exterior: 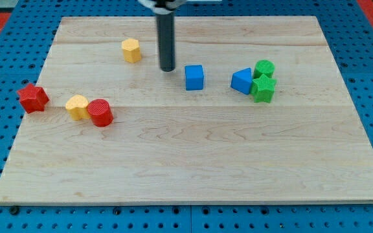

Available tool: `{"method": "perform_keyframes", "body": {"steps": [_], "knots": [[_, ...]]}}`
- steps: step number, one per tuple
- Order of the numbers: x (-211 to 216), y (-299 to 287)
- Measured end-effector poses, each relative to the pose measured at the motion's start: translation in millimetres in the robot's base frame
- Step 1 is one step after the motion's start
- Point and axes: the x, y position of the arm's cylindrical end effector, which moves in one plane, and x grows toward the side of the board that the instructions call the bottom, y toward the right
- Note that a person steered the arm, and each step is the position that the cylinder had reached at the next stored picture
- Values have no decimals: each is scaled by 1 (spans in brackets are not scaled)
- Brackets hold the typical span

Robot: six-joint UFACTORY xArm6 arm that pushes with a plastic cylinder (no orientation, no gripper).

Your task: Place the blue cube towards the left side of the blue triangle

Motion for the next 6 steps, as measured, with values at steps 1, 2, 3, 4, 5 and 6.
{"method": "perform_keyframes", "body": {"steps": [1, 2, 3, 4, 5, 6], "knots": [[21, -4], [29, 52], [29, 116], [29, 117], [39, 94], [94, 89]]}}
